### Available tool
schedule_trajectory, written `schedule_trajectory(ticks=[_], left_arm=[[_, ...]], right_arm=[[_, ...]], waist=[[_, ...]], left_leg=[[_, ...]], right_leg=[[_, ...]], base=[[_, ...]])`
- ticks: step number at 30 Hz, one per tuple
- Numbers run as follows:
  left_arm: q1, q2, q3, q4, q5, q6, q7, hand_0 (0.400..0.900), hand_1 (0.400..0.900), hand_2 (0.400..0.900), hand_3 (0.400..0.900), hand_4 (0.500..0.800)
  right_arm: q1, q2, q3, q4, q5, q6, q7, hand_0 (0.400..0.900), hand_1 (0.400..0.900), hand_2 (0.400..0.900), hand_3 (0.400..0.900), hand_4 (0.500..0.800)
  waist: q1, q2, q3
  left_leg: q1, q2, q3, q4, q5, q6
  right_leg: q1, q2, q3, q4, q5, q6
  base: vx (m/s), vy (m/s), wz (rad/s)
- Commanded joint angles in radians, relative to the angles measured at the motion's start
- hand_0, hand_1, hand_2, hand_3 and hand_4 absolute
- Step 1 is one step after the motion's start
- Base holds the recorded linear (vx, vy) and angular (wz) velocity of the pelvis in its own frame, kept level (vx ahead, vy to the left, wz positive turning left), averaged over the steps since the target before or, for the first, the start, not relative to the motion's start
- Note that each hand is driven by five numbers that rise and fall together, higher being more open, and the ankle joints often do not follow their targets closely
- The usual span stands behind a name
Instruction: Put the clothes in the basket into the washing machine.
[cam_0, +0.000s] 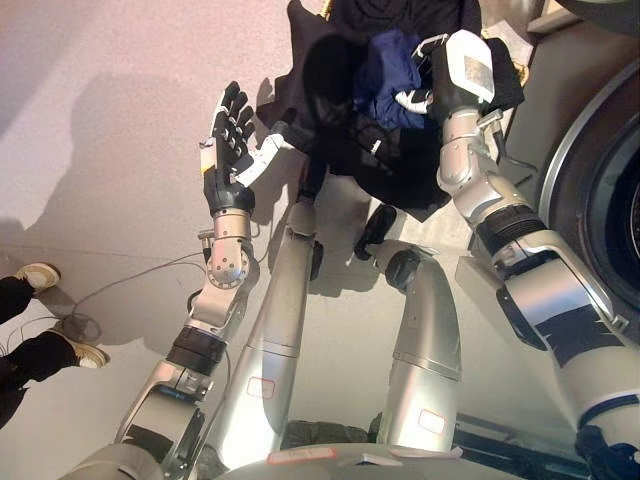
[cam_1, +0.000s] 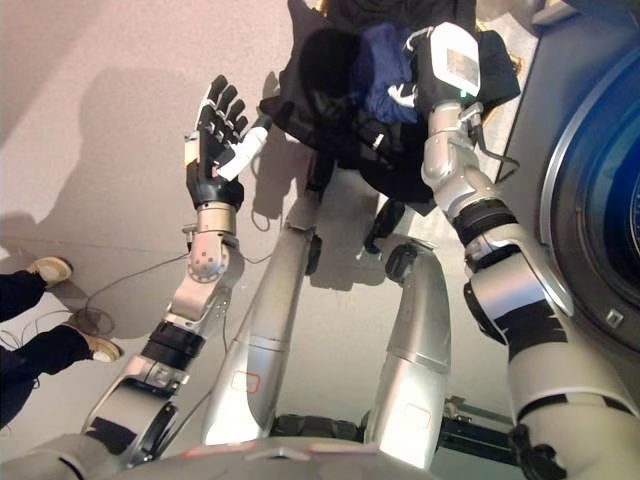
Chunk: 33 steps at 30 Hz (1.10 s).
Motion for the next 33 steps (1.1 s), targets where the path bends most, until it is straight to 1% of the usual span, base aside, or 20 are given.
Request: schedule_trajectory(ticks=[1, 5, 6, 8, 12, 16, 17, 18, 19, 20, 21, 22, 23, 24, 25, 26, 27, 28, 30, 33], left_arm=[[0.069, -0.012, 0.067, -0.018, 0.032, -0.075, 0.014, 0.9, 0.9, 0.9, 0.9, 0.8], [0.08, -0.011, 0.09, -0.007, 0.03, -0.072, 0.016, 0.9, 0.9, 0.9, 0.9, 0.8], [0.082, -0.011, 0.094, -0.009, 0.032, -0.071, 0.016, 0.9, 0.9, 0.9, 0.9, 0.8], [0.087, -0.01, 0.105, -0.007, 0.036, -0.069, 0.017, 0.9, 0.9, 0.9, 0.9, 0.8], [0.101, -0.009, 0.123, -0.004, 0.042, -0.065, 0.018, 0.9, 0.9, 0.9, 0.9, 0.8], [0.115, -0.006, 0.143, 0.0, 0.048, -0.059, 0.012, 0.9, 0.9, 0.9, 0.9, 0.8], [0.119, -0.004, 0.145, 0.0, 0.05, -0.059, 0.011, 0.9, 0.9, 0.9, 0.9, 0.8], [0.122, 0.0, 0.15, 0.001, 0.051, -0.061, 0.013, 0.9, 0.9, 0.9, 0.9, 0.8], [0.124, 0.002, 0.15, 0.001, 0.051, -0.061, 0.013, 0.9, 0.9, 0.9, 0.9, 0.8], [0.127, 0.003, 0.152, 0.002, 0.051, -0.061, 0.01, 0.9, 0.9, 0.9, 0.9, 0.8], [0.13, 0.004, 0.152, 0.004, 0.052, -0.062, 0.009, 0.9, 0.9, 0.9, 0.9, 0.8], [0.134, 0.007, 0.154, 0.005, 0.053, -0.059, 0.006, 0.9, 0.9, 0.9, 0.9, 0.8], [0.137, 0.006, 0.158, 0.003, 0.056, -0.058, 0.003, 0.9, 0.9, 0.9, 0.9, 0.8], [0.138, 0.007, 0.16, 0.002, 0.058, -0.059, 0.003, 0.9, 0.9, 0.9, 0.9, 0.8], [0.139, 0.008, 0.161, 0.002, 0.059, -0.06, 0.002, 0.9, 0.9, 0.9, 0.9, 0.8], [0.141, 0.01, 0.161, 0.004, 0.059, -0.06, 0.0, 0.9, 0.9, 0.9, 0.9, 0.8], [0.143, 0.011, 0.162, 0.004, 0.06, -0.059, -0.003, 0.9, 0.9, 0.9, 0.9, 0.8], [0.144, 0.012, 0.163, 0.005, 0.06, -0.057, -0.006, 0.9, 0.9, 0.9, 0.9, 0.8], [0.145, 0.012, 0.167, 0.003, 0.065, -0.053, -0.01, 0.9, 0.9, 0.9, 0.9, 0.8], [0.145, 0.009, 0.168, 0.006, 0.068, -0.048, -0.015, 0.9, 0.9, 0.9, 0.9, 0.8]], right_arm=[[0.068, -0.044, -0.048, -0.144, 0.014, -0.051, -0.063, 0.4, 0.4, 0.4, 0.4, 0.5], [0.137, -0.062, -0.097, -0.245, -0.007, -0.049, -0.059, 0.4, 0.4, 0.4, 0.4, 0.5], [0.159, -0.07, -0.111, -0.266, -0.016, -0.049, -0.06, 0.4, 0.4, 0.4, 0.4, 0.5], [0.195, -0.086, -0.143, -0.321, -0.033, -0.047, -0.059, 0.4, 0.4, 0.4, 0.4, 0.5], [0.275, -0.128, -0.213, -0.393, -0.071, -0.037, -0.07, 0.4, 0.4, 0.4, 0.4, 0.5], [0.348, -0.189, -0.272, -0.433, -0.147, -0.005, -0.088, 0.4, 0.4, 0.4, 0.4, 0.5], [0.369, -0.201, -0.295, -0.445, -0.16, 0.003, -0.092, 0.4, 0.4, 0.4, 0.4, 0.5], [0.383, -0.208, -0.311, -0.458, -0.169, 0.006, -0.101, 0.4, 0.4, 0.4, 0.4, 0.5], [0.394, -0.215, -0.325, -0.47, -0.179, 0.01, -0.103, 0.4, 0.4, 0.4, 0.4, 0.5], [0.404, -0.225, -0.338, -0.473, -0.188, 0.014, -0.109, 0.4, 0.4, 0.4, 0.4, 0.5], [0.415, -0.233, -0.342, -0.469, -0.196, 0.017, -0.113, 0.4, 0.4, 0.4, 0.4, 0.5], [0.421, -0.254, -0.349, -0.475, -0.212, 0.028, -0.11, 0.4, 0.4, 0.4, 0.4, 0.5], [0.431, -0.265, -0.355, -0.476, -0.232, 0.037, -0.112, 0.4, 0.4, 0.4, 0.4, 0.5], [0.442, -0.282, -0.366, -0.473, -0.246, 0.044, -0.119, 0.4, 0.4, 0.4, 0.4, 0.5], [0.446, -0.296, -0.369, -0.459, -0.258, 0.053, -0.124, 0.4, 0.4, 0.4, 0.4, 0.5], [0.443, -0.321, -0.363, -0.433, -0.281, 0.072, -0.131, 0.4, 0.4, 0.4, 0.4, 0.5], [0.442, -0.334, -0.355, -0.414, -0.303, 0.085, -0.132, 0.4, 0.4, 0.4, 0.4, 0.5], [0.437, -0.362, -0.332, -0.376, -0.344, 0.112, -0.132, 0.4, 0.4, 0.4, 0.4, 0.5], [0.414, -0.398, -0.294, -0.305, -0.384, 0.141, -0.113, 0.4, 0.4, 0.4, 0.4, 0.5], [0.389, -0.425, -0.244, -0.225, -0.431, 0.179, -0.098, 0.4, 0.4, 0.4, 0.4, 0.5]], waist=[[-0.032, -0.036, -0.092], [-0.047, -0.053, -0.097], [-0.049, -0.056, -0.094], [-0.057, -0.066, -0.096], [-0.072, -0.084, -0.106], [-0.088, -0.099, -0.115], [-0.092, -0.102, -0.123], [-0.092, -0.104, -0.118], [-0.096, -0.107, -0.125], [-0.095, -0.11, -0.119], [-0.095, -0.112, -0.119], [-0.099, -0.115, -0.127], [-0.097, -0.116, -0.121], [-0.101, -0.117, -0.128], [-0.098, -0.117, -0.121], [-0.097, -0.119, -0.12], [-0.097, -0.118, -0.12], [-0.095, -0.118, -0.12], [-0.094, -0.117, -0.121], [-0.095, -0.115, -0.122]], left_leg=[[0.029, 0.015, 0.0, 0.076, -0.224, 0.035], [0.042, 0.02, 0.0, 0.07, -0.224, 0.034], [0.037, 0.021, 0.003, 0.051, -0.183, 0.036], [0.044, 0.025, 0.003, 0.045, -0.183, 0.037], [0.053, 0.03, 0.002, 0.041, -0.185, 0.038], [0.065, 0.035, 0.001, 0.036, -0.188, 0.038], [0.079, 0.037, -0.004, 0.04, -0.22, 0.036], [0.072, 0.039, 0.001, 0.03, -0.186, 0.038], [0.087, 0.04, -0.002, 0.035, -0.22, 0.037], [0.079, 0.041, 0.004, 0.026, -0.185, 0.039], [0.083, 0.042, 0.005, 0.028, -0.189, 0.039], [0.096, 0.043, -0.001, 0.031, -0.221, 0.038], [0.089, 0.044, 0.003, 0.022, -0.187, 0.04], [0.1, 0.045, 0.0, 0.029, -0.221, 0.038], [0.092, 0.045, 0.006, 0.02, -0.187, 0.04], [0.092, 0.046, 0.009, 0.023, -0.19, 0.04], [0.093, 0.046, 0.01, 0.023, -0.191, 0.041], [0.093, 0.046, 0.009, 0.023, -0.192, 0.041], [0.095, 0.045, 0.009, 0.021, -0.192, 0.039], [0.096, 0.045, 0.008, 0.017, -0.188, 0.037]], right_leg=[[0.027, 0.028, 0.074, -0.173, 0.116, 0.104], [0.046, 0.033, 0.069, -0.189, 0.121, 0.106], [0.043, 0.031, 0.058, -0.209, 0.157, 0.097], [0.052, 0.035, 0.057, -0.22, 0.159, 0.098], [0.065, 0.042, 0.057, -0.236, 0.162, 0.1], [0.078, 0.048, 0.057, -0.248, 0.165, 0.103], [0.091, 0.053, 0.065, -0.244, 0.139, 0.113], [0.087, 0.05, 0.059, -0.259, 0.172, 0.106], [0.099, 0.055, 0.068, -0.254, 0.144, 0.116], [0.096, 0.053, 0.059, -0.267, 0.176, 0.107], [0.099, 0.053, 0.06, -0.265, 0.174, 0.108], [0.11, 0.058, 0.069, -0.262, 0.147, 0.117], [0.104, 0.054, 0.061, -0.274, 0.177, 0.109], [0.112, 0.058, 0.071, -0.266, 0.149, 0.119], [0.107, 0.053, 0.062, -0.279, 0.18, 0.111], [0.107, 0.054, 0.064, -0.277, 0.177, 0.111], [0.107, 0.054, 0.065, -0.276, 0.177, 0.112], [0.107, 0.052, 0.066, -0.276, 0.177, 0.112], [0.109, 0.051, 0.067, -0.279, 0.178, 0.112], [0.11, 0.049, 0.069, -0.283, 0.182, 0.113]], base=[[-0.02, 0.009, -0.12], [-0.05, 0.012, -0.09], [-0.12, 0.023, -0.08], [-0.07, 0.004, -0.07], [-0.01, -0.002, -0.08], [0.02, -0.005, -0.05], [-0.01, 0.018, -0.07], [0.09, -0.005, -0.06], [-0.11, 0.036, -0.08], [-0.01, 0.014, -0.07], [-0.01, 0.019, -0.08], [-0.01, 0.018, -0.08], [0.09, 0.003, -0.07], [-0.11, 0.04, -0.06], [-0.01, 0.029, -0.07], [-0.11, 0.046, -0.06], [-0.01, 0.029, -0.04], [0.0, 0.0, 0.0], [0.0, 0.0, 0.0], [0.0, 0.0, 0.0]])
